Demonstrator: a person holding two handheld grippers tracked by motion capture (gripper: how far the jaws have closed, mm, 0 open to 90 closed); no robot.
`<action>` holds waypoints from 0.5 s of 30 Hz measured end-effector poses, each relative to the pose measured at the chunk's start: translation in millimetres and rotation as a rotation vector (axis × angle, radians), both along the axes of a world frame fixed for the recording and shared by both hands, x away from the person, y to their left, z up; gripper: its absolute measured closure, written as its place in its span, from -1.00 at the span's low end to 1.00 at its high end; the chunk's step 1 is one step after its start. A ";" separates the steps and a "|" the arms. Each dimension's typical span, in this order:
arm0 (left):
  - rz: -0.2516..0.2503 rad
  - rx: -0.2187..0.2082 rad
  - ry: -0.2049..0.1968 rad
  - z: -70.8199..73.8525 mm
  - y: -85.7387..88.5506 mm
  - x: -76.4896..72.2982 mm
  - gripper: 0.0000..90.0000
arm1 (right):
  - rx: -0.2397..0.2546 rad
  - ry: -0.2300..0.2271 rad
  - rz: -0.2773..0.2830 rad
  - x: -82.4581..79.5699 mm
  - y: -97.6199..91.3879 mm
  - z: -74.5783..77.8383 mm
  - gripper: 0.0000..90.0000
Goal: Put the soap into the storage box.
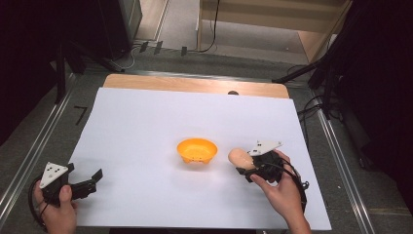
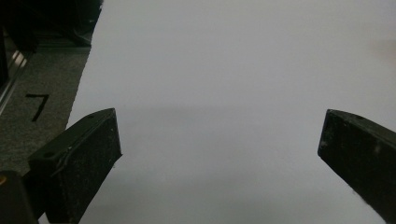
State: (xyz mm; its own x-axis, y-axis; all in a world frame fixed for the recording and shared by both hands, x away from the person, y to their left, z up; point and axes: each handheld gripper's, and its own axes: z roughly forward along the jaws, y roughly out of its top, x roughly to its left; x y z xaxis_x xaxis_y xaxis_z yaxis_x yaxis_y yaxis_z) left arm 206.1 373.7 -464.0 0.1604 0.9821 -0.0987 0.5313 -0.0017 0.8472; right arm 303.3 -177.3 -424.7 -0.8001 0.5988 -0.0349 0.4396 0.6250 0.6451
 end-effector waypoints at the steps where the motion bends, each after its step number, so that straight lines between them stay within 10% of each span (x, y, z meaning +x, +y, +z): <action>1: 0.000 0.000 0.000 0.0 -0.1 0.0 -1.00 | -0.002 -0.004 0.005 1.2 0.8 2.0 -0.26; 15: 0.000 0.009 0.000 0.0 -1.2 0.1 -1.00 | 0.013 -0.041 0.047 12.1 14.5 21.5 -0.26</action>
